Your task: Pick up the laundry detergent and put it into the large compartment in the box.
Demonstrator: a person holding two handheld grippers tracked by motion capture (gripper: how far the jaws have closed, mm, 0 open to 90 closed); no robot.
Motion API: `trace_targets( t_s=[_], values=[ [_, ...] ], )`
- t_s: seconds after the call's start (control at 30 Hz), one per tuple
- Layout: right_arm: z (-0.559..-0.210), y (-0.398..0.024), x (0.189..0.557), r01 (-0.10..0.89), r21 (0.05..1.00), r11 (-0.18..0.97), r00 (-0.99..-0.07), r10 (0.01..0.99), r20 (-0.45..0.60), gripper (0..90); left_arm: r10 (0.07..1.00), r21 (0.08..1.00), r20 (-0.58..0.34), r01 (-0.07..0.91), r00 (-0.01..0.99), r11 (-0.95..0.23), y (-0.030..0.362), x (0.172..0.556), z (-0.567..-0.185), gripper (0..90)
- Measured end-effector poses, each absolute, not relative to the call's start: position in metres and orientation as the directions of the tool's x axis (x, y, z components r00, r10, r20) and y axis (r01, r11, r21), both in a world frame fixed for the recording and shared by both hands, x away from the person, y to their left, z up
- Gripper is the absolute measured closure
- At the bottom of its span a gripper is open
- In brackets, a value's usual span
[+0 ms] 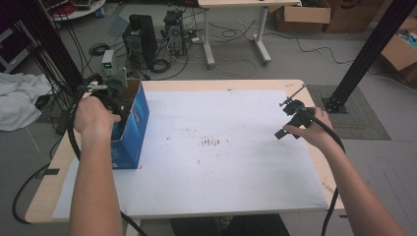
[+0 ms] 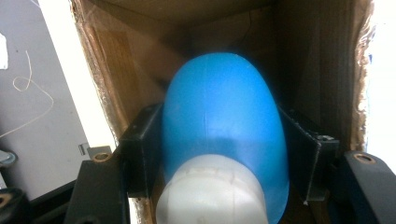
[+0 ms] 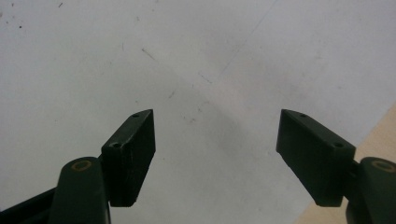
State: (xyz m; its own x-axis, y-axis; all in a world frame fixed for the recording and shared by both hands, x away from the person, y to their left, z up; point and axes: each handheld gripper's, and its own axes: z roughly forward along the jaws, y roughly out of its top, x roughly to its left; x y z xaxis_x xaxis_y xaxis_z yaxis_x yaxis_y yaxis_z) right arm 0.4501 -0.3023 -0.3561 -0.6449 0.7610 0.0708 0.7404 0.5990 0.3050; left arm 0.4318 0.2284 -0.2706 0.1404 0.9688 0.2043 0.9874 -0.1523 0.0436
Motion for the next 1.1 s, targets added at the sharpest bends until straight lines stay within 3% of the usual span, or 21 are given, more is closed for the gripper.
trace_targets(
  t_s=[0.6,1.1],
  values=[
    [-0.354,-0.301,0.450,0.739,0.306,0.601,-0.647,0.760,0.070,28.4,0.972,0.048,0.193,0.988,0.132,-0.144,0.232,0.431,-0.270,34.6],
    [-0.352,-0.301,0.450,0.738,0.307,0.601,-0.648,0.758,0.072,28.4,0.969,0.082,0.190,0.981,0.156,-0.174,0.230,0.427,-0.257,24.8]
  ],
)
